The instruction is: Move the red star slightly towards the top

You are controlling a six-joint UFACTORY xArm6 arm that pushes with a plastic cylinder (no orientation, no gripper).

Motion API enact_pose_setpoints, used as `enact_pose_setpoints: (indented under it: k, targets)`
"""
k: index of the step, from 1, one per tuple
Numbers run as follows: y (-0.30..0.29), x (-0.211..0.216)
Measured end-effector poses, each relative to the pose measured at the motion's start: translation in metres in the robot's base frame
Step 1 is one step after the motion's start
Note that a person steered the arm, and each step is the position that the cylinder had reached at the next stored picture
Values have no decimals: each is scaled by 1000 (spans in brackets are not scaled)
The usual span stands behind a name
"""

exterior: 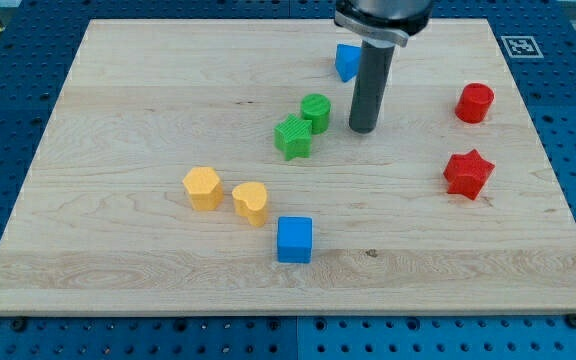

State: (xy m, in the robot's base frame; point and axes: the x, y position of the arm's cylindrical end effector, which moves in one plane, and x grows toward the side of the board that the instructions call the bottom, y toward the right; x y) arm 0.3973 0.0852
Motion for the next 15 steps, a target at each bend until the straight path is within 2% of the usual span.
enact_pose_setpoints:
  k: [1,3,5,8,9,11,12,14,15]
  targets:
    - [-35,0]
    - [-40,-1]
    - [10,-3]
    - [14,-2]
    - [36,9]
    - [36,9]
    - [59,9]
    - [66,9]
    - [105,16]
